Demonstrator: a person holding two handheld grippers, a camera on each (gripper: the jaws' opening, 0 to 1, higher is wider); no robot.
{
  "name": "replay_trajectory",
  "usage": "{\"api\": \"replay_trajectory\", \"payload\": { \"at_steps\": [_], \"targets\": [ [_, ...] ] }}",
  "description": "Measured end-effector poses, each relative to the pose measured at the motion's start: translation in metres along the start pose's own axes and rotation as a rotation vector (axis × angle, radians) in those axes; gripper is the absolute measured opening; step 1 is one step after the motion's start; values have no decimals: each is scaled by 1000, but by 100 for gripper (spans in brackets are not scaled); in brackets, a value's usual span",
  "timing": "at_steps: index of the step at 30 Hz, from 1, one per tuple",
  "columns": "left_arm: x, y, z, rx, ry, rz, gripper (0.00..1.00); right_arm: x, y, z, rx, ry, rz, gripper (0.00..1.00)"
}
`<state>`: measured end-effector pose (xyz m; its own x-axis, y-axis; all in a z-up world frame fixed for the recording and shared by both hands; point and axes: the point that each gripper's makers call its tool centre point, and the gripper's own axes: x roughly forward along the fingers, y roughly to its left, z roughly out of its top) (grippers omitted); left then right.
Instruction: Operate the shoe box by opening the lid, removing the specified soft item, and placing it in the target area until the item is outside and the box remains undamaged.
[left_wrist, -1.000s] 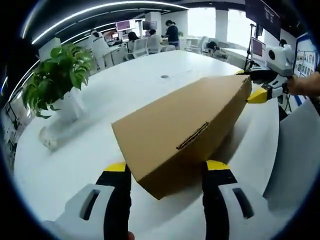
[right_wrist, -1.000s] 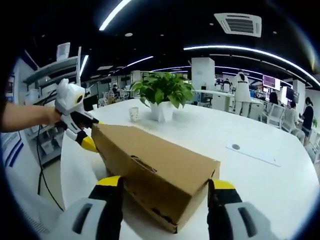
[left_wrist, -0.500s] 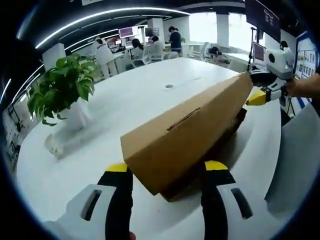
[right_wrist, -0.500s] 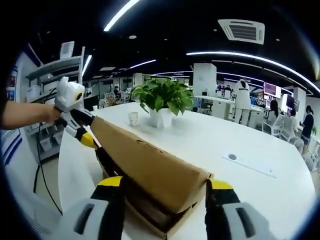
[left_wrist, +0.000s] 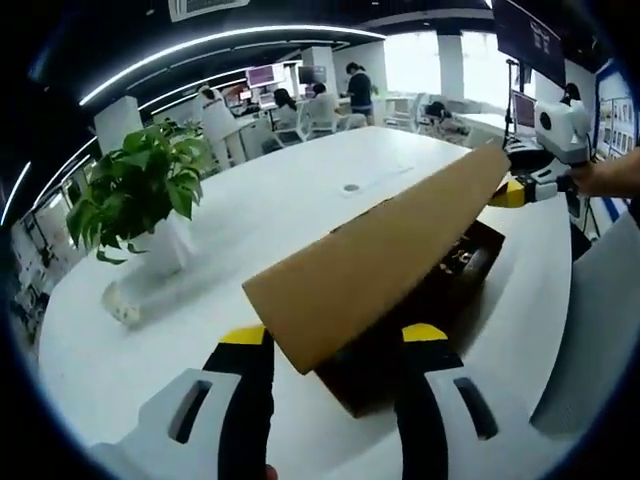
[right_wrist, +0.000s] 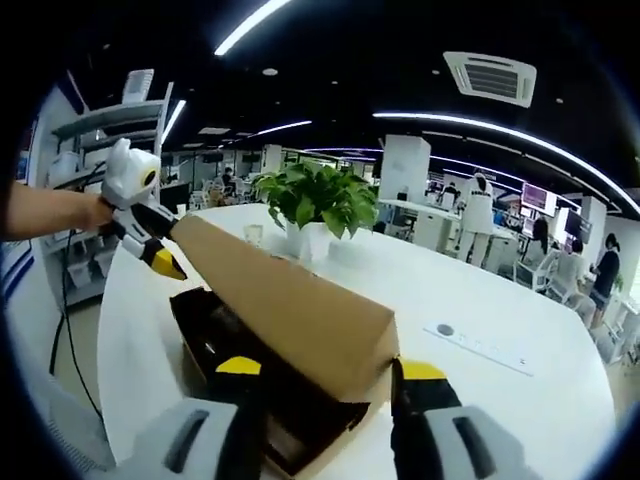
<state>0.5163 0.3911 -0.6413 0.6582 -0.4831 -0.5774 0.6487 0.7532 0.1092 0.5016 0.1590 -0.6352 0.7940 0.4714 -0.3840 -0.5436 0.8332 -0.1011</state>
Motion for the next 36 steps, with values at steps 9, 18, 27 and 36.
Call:
{"api": "replay_trajectory", "payload": {
  "at_steps": [9, 18, 27, 36],
  "targets": [
    [4, 10, 13, 5, -26, 28, 40, 3, -14, 6, -44, -13, -28, 32],
    [7, 26, 25, 21, -59, 70, 29, 9, -28, 14, -75, -18, -57, 23],
    [11, 39, 34, 9, -85, 99, 21, 13, -48, 21, -89, -19, -106, 6],
    [15, 53, 41, 12, -89, 144, 8, 18, -55, 26, -88, -20, -123, 4]
  ]
}}
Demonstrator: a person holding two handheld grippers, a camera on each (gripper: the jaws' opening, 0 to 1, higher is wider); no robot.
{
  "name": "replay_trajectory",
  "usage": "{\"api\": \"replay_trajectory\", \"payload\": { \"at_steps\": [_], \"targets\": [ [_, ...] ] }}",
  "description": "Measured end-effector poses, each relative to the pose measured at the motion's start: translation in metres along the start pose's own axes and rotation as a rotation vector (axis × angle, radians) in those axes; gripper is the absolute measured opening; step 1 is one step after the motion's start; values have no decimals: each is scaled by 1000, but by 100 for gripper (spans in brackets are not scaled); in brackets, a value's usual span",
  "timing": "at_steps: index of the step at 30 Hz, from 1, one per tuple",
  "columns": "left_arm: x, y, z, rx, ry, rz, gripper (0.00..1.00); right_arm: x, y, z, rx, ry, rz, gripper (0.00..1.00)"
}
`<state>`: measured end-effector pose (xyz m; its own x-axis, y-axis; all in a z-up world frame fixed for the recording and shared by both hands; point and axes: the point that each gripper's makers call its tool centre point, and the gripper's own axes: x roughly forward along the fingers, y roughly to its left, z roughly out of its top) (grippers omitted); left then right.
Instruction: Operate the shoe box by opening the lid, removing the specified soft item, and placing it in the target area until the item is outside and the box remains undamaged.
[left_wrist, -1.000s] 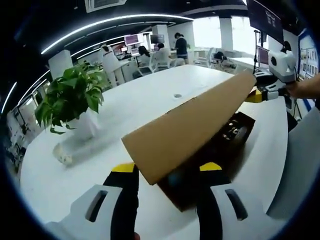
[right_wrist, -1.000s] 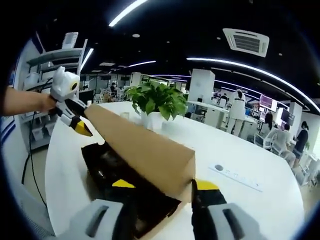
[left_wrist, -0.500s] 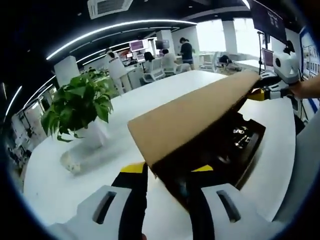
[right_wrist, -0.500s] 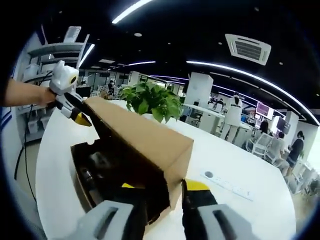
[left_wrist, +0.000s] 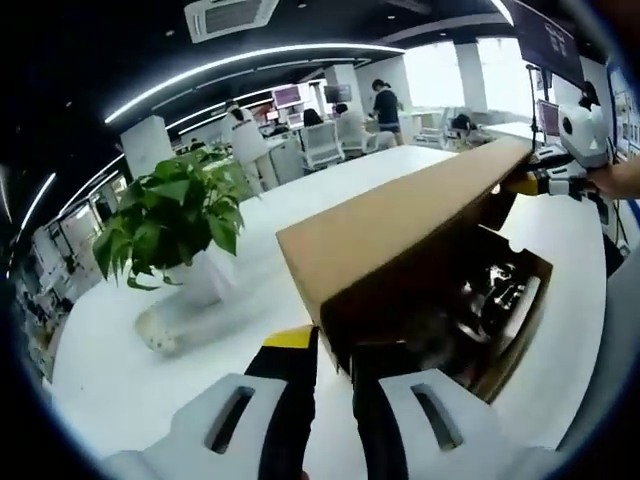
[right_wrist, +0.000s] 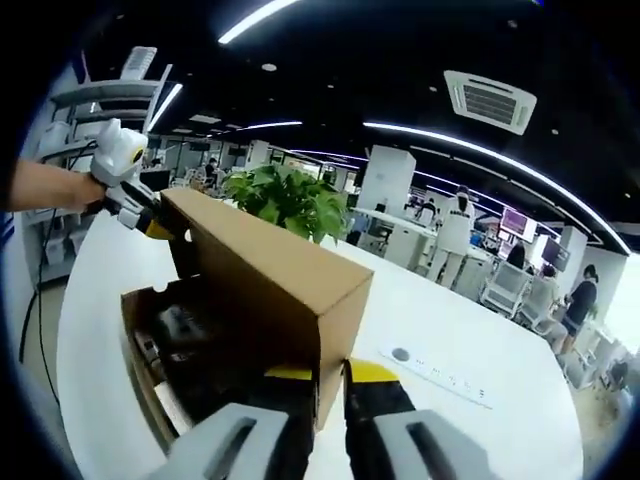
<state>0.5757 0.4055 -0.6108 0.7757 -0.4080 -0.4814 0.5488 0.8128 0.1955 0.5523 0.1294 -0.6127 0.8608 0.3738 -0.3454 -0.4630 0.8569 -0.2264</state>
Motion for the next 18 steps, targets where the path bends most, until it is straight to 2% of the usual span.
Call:
{"api": "replay_trajectory", "payload": {
  "at_steps": [9, 18],
  "targets": [
    [5, 8, 6, -39, -18, 23, 3, 7, -8, 3, 23, 5, -18, 2],
    [8, 10, 9, -46, -30, 26, 4, 12, -13, 5, 16, 9, -33, 1]
  ]
}}
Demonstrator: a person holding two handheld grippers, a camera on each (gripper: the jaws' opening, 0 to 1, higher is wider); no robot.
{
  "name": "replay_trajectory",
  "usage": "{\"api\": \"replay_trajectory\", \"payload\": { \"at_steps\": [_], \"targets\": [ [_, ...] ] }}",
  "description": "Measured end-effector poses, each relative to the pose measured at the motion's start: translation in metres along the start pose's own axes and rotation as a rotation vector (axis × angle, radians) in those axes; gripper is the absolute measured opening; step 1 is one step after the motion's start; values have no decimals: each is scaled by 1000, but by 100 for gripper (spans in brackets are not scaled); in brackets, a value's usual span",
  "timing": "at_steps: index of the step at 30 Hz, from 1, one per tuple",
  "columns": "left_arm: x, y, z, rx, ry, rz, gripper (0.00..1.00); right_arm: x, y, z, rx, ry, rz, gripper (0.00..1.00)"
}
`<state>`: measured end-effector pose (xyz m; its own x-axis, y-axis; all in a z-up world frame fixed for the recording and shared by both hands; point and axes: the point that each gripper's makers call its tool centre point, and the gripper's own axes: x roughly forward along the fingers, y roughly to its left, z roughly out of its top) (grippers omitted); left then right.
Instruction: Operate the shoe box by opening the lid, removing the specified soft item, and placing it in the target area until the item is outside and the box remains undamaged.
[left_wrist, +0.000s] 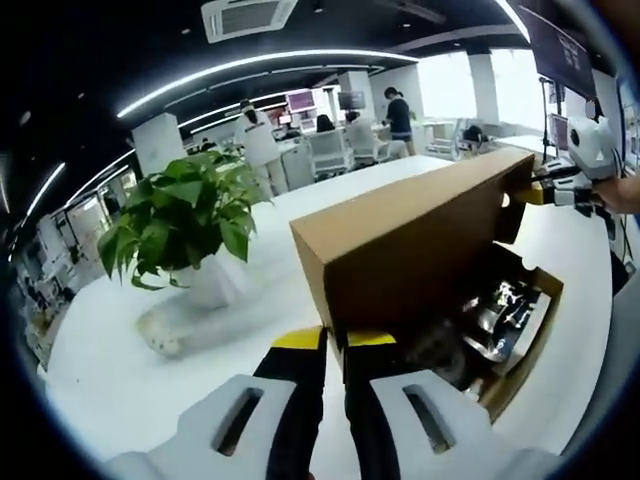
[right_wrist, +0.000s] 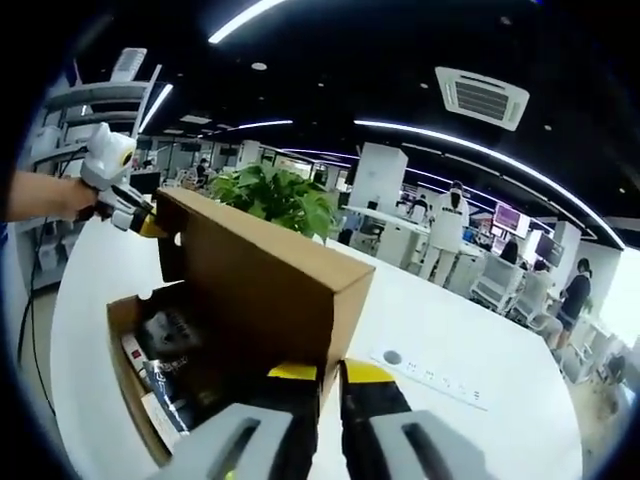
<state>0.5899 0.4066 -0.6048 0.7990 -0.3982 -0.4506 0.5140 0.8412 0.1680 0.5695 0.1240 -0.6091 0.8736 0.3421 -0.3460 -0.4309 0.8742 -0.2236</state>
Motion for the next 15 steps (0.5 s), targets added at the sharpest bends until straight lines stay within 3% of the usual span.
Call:
{"api": "replay_trajectory", "payload": {
  "at_steps": [15],
  "targets": [
    [10, -5, -6, -5, -3, -10, 11, 4, -4, 1, -3, 11, -6, 0]
  ]
}}
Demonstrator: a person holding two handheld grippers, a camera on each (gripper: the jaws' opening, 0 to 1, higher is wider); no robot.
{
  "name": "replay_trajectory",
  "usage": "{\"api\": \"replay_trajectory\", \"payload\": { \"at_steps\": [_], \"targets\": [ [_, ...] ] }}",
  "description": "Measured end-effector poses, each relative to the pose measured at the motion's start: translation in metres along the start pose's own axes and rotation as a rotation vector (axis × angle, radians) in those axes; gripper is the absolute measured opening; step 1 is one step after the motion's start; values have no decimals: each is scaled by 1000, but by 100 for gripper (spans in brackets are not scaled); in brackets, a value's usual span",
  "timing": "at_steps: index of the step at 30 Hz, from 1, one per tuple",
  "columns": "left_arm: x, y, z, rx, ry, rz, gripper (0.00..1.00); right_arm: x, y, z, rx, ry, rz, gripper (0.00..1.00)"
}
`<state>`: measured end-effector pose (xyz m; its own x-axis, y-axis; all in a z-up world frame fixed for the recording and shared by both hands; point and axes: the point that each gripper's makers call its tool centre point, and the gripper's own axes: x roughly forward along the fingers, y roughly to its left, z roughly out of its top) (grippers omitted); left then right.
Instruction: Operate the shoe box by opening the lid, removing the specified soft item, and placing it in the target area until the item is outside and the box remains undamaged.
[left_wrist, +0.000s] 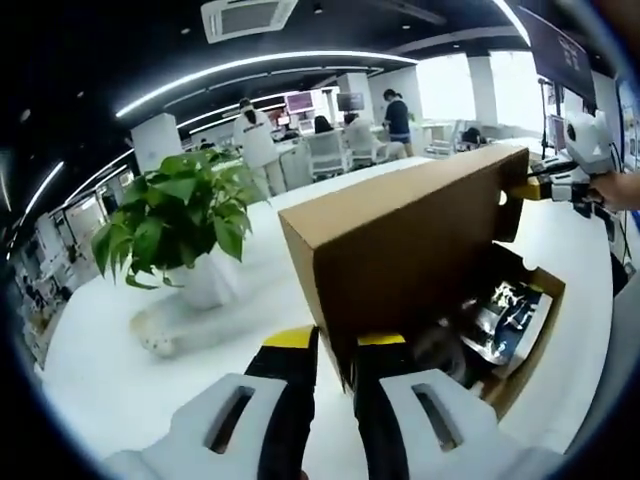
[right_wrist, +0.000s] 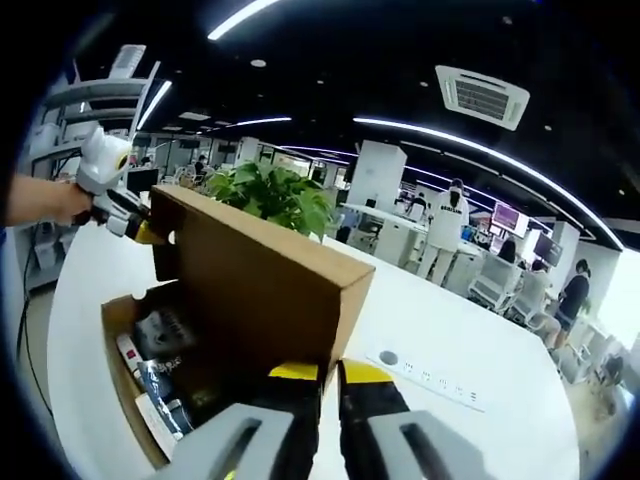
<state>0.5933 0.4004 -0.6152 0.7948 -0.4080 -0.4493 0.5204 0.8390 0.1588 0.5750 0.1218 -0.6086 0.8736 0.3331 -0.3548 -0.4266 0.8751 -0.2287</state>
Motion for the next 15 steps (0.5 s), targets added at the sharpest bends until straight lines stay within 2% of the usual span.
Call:
{"api": "replay_trajectory", "payload": {
  "at_steps": [15],
  "targets": [
    [10, -1, -36, -32, 43, -2, 10, 7, -5, 2, -4, 9, -1, 0]
  ]
}}
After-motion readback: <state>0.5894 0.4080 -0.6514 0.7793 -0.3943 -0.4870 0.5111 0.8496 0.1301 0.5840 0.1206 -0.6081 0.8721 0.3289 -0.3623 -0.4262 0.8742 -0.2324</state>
